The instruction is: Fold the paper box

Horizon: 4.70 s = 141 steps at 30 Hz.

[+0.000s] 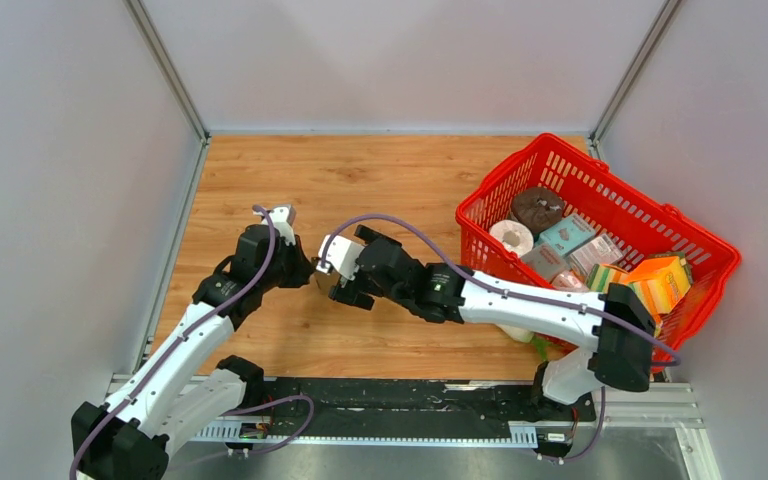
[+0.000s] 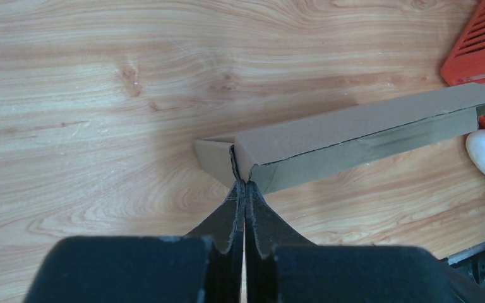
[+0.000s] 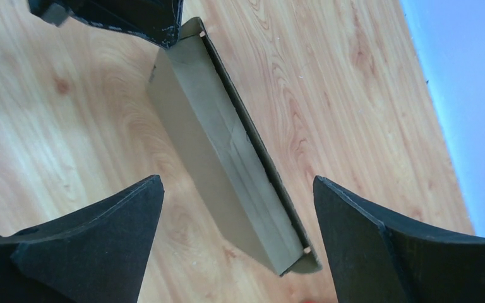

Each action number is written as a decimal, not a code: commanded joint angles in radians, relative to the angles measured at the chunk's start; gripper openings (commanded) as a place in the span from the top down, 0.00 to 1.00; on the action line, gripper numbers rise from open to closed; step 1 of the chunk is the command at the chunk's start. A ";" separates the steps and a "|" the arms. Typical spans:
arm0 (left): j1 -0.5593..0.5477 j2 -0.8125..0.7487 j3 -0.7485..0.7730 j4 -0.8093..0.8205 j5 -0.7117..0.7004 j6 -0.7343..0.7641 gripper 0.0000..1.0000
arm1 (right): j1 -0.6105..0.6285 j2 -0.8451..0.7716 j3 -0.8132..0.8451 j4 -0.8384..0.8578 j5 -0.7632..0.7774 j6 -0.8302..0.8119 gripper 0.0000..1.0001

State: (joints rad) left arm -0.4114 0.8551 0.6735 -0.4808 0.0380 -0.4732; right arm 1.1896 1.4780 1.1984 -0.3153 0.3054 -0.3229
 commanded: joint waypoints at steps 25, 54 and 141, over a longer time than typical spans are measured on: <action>0.000 0.018 -0.018 -0.039 0.033 -0.010 1.00 | 0.054 0.238 -0.037 0.305 0.161 -0.327 0.41; 0.149 0.008 0.101 0.033 0.235 -0.128 0.68 | 0.065 0.257 -0.033 0.279 0.141 -0.292 0.71; 0.194 -0.281 -0.144 -0.128 0.365 -0.139 0.76 | -0.315 0.019 -0.109 -0.294 -0.405 0.571 0.99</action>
State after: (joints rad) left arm -0.2211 0.6353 0.5423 -0.5312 0.3378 -0.6003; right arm 0.8402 1.5173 1.1759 -0.4999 -0.1688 0.2554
